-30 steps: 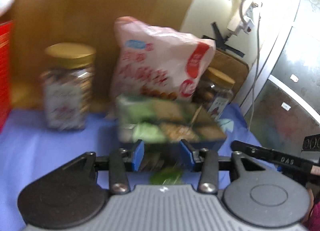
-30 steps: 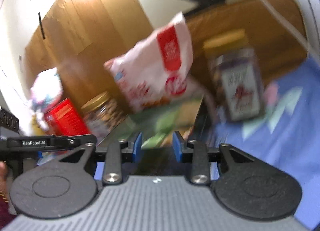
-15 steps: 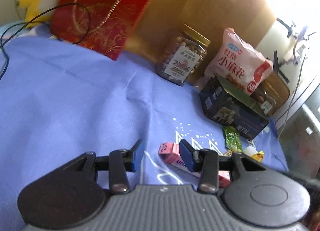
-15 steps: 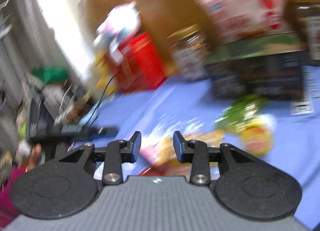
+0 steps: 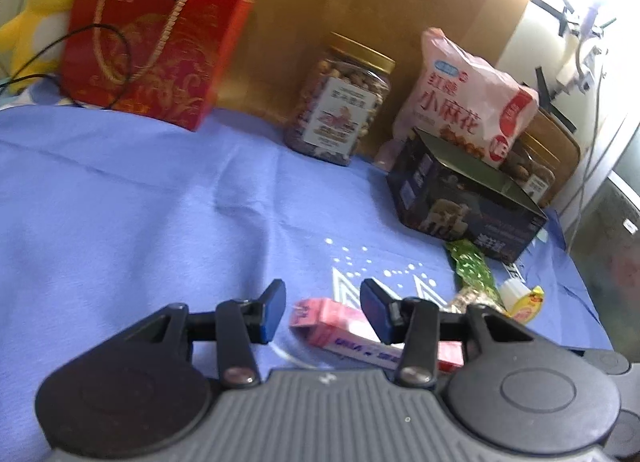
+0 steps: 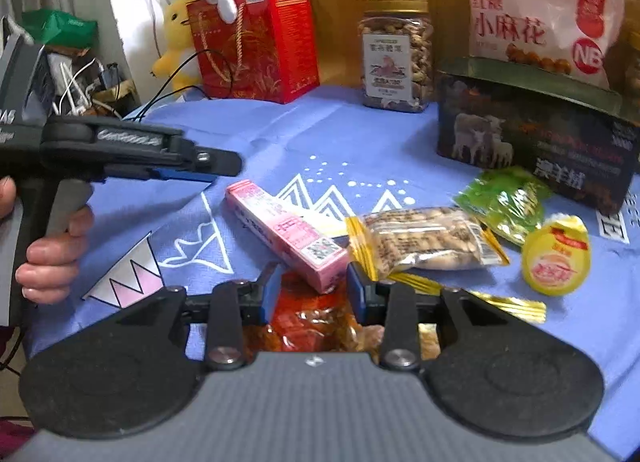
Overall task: Organize snacks
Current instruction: 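Move the left tool to the pink candy box and grasp it, then lift the pink candy box and carry it toward the tin, then lower the pink candy box into the tin and open the left tool, then move the left tool to the white yellow-labelled cup and grasp it, then carry the yellow-labelled cup over the tin and lower it in, then open the left tool and withdraw it from the tin, then move the left tool back over the loose snacks on the table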
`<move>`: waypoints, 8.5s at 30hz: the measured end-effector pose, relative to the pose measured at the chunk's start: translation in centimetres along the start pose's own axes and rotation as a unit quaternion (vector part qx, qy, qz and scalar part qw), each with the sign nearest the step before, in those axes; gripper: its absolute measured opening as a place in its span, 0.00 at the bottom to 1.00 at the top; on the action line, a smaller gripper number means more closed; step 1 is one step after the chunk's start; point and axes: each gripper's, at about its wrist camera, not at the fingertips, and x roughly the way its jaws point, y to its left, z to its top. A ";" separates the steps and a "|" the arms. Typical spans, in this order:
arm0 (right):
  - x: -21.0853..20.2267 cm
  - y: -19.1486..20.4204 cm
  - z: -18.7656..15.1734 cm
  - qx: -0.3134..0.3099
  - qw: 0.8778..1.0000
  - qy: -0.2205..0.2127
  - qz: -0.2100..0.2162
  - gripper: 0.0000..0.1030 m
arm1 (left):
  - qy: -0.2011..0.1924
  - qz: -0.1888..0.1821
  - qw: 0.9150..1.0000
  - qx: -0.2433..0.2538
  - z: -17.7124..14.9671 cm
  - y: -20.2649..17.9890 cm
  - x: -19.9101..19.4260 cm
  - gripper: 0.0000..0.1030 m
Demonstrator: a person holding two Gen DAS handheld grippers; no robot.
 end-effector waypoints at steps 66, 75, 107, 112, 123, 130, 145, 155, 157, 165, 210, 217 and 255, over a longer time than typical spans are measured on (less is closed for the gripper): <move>-4.1 -15.8 6.0 0.048 0.977 -0.147 -0.146 0.38 | -0.004 -0.130 0.987 0.093 11.6 -16.7 11.4 0.41; -1.5 -17.5 5.7 0.029 0.973 -0.155 -0.169 0.40 | 0.014 -0.086 0.992 0.094 11.7 -16.5 15.9 0.42; -3.0 -14.4 -3.2 0.177 0.979 -0.090 -0.052 0.50 | 0.044 -0.017 0.994 0.096 -1.5 -12.1 4.2 0.42; -3.3 -13.7 -3.4 0.159 0.981 -0.089 -0.060 0.48 | 0.042 -0.008 0.995 0.088 -1.9 -11.7 3.4 0.42; -6.8 -12.7 -6.2 0.164 0.976 -0.096 -0.103 0.46 | 0.041 0.016 0.994 0.101 -3.2 -11.9 2.2 0.42; -10.0 -11.1 -9.4 0.139 0.979 -0.092 -0.119 0.22 | 0.050 -0.075 0.989 0.116 -3.7 -15.0 0.5 0.42; -13.1 -13.4 -9.3 0.093 0.982 -0.130 -0.106 0.60 | 0.113 -0.113 0.975 0.153 -4.5 -24.2 6.3 0.50; -9.2 -15.7 -6.4 0.034 0.997 -0.067 -0.029 0.65 | 0.132 -0.087 0.972 0.171 -5.0 -25.0 8.9 0.50; -8.6 -15.9 -6.3 0.032 0.998 -0.055 -0.027 0.65 | 0.137 -0.092 0.971 0.174 -5.0 -25.1 9.4 0.48; -8.1 -15.3 -6.6 0.008 0.998 -0.051 -0.042 0.48 | 0.135 -0.101 0.969 0.180 -5.1 -25.2 9.6 0.44; -2.5 -20.1 5.9 -0.004 0.978 -0.152 -0.147 0.50 | 0.036 -0.068 0.980 0.181 8.8 -26.5 16.8 0.47; -5.4 -18.6 4.2 0.017 0.977 -0.165 -0.133 0.50 | 0.040 -0.082 0.981 0.169 7.6 -25.2 13.1 0.47; -12.6 -4.1 -13.7 0.218 0.966 -0.132 -0.030 0.76 | 0.019 0.095 0.990 0.107 -10.5 -13.4 -5.0 0.59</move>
